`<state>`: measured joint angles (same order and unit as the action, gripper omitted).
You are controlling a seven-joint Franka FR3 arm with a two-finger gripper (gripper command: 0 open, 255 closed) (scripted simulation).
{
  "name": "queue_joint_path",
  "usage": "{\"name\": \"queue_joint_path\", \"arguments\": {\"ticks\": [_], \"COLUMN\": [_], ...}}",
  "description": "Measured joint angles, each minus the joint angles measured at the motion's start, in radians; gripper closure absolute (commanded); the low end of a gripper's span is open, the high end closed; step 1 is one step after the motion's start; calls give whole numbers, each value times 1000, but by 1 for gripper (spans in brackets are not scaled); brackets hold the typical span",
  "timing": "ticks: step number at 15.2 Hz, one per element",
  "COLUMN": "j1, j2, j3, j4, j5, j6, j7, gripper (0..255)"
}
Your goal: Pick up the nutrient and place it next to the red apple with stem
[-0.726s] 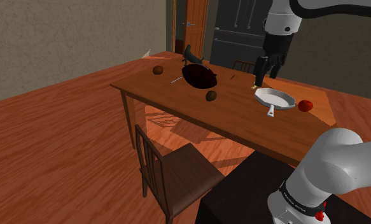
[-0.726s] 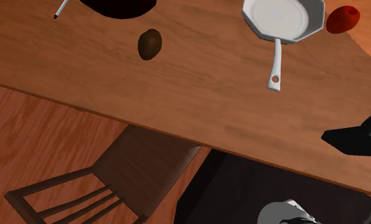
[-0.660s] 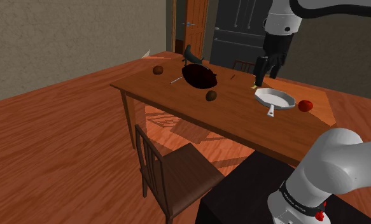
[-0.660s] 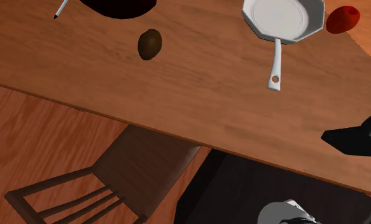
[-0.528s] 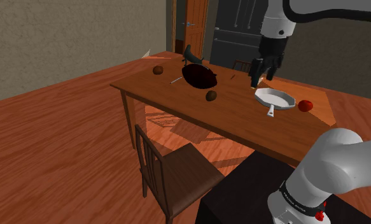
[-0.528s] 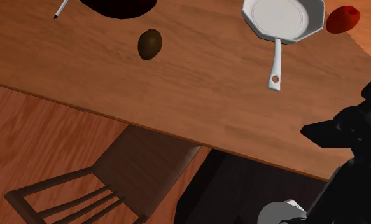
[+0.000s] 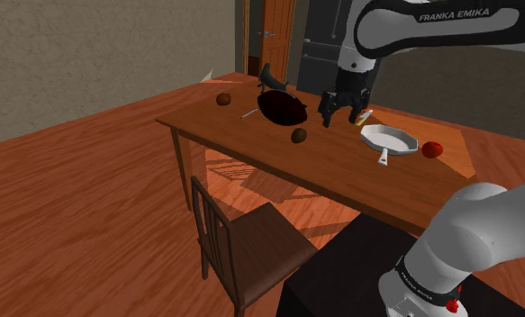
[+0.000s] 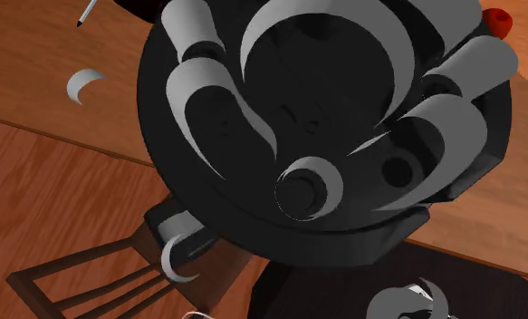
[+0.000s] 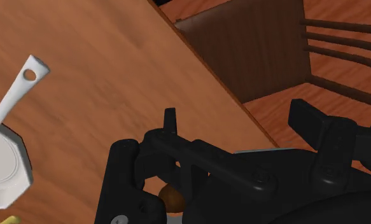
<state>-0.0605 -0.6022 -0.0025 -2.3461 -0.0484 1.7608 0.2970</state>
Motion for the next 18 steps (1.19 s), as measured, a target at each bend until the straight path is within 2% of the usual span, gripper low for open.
{"name": "queue_joint_path", "arguments": {"ticks": [9,18], "j1": [-65,-118], "j2": [275,569], "j3": [-15,-57], "j4": [47,179], "j5": [57,131], "j6": [293,525], "j7": [209,370], "gripper": [0,0]}}
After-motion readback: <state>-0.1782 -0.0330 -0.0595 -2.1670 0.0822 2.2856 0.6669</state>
